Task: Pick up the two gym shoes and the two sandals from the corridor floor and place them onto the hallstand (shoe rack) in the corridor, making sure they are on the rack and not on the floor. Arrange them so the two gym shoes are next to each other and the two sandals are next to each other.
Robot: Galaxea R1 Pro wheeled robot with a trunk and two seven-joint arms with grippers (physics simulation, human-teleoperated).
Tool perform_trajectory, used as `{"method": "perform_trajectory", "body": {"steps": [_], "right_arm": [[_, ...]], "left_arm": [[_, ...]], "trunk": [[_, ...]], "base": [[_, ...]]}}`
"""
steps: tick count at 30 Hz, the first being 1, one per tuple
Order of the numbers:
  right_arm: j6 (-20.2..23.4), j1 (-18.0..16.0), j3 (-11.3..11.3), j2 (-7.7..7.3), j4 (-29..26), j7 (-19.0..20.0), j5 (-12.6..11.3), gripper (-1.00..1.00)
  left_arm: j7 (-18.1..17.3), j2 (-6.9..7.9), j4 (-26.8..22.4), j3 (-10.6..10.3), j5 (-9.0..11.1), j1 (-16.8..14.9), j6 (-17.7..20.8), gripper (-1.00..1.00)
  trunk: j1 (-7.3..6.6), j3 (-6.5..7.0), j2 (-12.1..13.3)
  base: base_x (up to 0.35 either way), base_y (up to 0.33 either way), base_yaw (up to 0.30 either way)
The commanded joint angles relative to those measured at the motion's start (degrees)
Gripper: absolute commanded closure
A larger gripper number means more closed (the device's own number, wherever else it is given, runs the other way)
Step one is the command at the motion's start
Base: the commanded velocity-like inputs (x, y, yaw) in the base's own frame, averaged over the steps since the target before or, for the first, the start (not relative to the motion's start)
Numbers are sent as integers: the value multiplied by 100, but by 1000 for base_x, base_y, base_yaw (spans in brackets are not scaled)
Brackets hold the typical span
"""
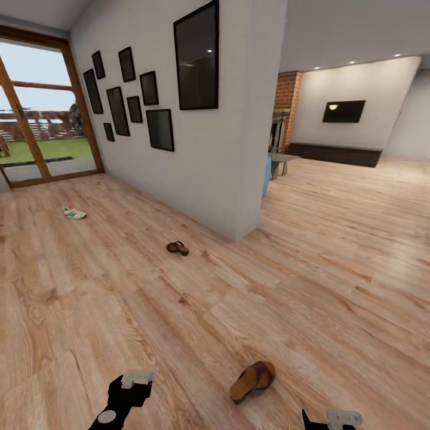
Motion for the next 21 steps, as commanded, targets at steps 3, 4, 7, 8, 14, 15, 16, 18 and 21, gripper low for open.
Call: {"method": "perform_trajectory", "body": {"steps": [3, 4, 7, 8, 14, 15, 16, 18, 21], "right_arm": [[-18, -4, -3, 1, 5, -3, 3, -100], [-18, -4, 0, 1, 5, -3, 3, -100], [-18, -4, -2, 1, 5, -3, 3, -100], [-18, -4, -2, 1, 5, -3, 3, -100], [-18, -4, -3, 1, 5, -3, 3, -100], [-18, -4, -3, 1, 5, -3, 3, -100], [-18, -4, -3, 1, 5, -3, 3, -100], [-18, -4, -3, 1, 5, -3, 3, -100], [-18, -4, -3, 1, 5, -3, 3, -100]], "left_arm": [[28, 0, 1, 5, -60, -2, -19, -100], [29, 0, 1, 3, -60, -2, -19, -100], [29, 0, 1, -1, -60, -2, -19, -100], [30, 0, 1, -1, -60, -2, -19, -100], [28, 0, 1, -2, -60, -2, -19, -100], [29, 0, -2, -2, -60, -2, -19, -100], [29, 0, -3, -2, -60, -2, -19, -100], [28, 0, -8, 1, -60, -2, -17, -100], [29, 0, -18, 3, -60, -2, -14, -100]], "trunk": [[-1, -5, -2], [-1, -5, -2], [-1, -5, -2], [-1, -5, -2], [-1, -5, -2], [-1, -5, -2], [-1, -5, -2], [-1, -5, -2], [-1, -5, -2]], "base": [[0, 27, -264], [0, 11, -263], [0, 4, -263], [0, 2, -263], [0, 1, -263], [0, 0, -263], [0, 0, -263], [0, 0, -263], [0, 0, -263]]}}
